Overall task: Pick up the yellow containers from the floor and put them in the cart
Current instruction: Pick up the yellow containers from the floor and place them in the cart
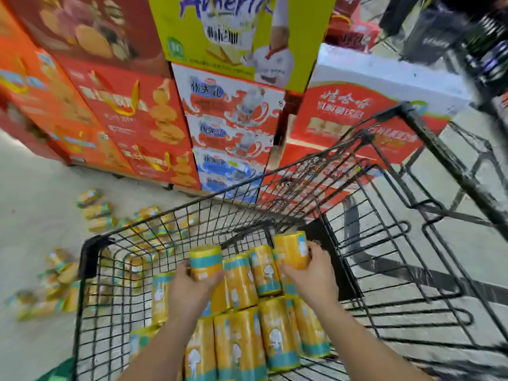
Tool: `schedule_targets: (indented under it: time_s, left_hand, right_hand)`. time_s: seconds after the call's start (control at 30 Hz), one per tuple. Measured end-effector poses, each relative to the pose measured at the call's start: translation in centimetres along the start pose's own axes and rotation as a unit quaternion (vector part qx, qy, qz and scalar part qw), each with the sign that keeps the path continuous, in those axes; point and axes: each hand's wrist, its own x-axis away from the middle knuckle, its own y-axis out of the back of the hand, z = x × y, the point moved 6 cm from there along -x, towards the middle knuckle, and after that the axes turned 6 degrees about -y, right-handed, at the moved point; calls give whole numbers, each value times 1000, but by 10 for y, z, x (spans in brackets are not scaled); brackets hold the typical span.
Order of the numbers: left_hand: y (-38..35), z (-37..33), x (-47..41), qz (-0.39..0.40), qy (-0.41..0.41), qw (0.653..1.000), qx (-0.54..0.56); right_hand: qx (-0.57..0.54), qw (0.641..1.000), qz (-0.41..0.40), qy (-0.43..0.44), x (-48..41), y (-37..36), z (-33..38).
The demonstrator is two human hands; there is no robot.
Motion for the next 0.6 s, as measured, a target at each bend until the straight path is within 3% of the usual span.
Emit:
schedule_targets:
  time_s: [0.2, 0.47, 0.6]
  left_hand:
    - [-48, 70, -57, -25, 63, 994, -84]
    - [-61, 102, -66, 6, 100, 976, -195]
    - [-50, 88, -58, 41, 93, 984, -143]
  right_hand:
    - [127, 987, -87, -50, -77, -20, -60]
    - [240, 964, -105, -46, -91, -49, -84]
    - [248, 963, -96, -33, -79, -47, -69]
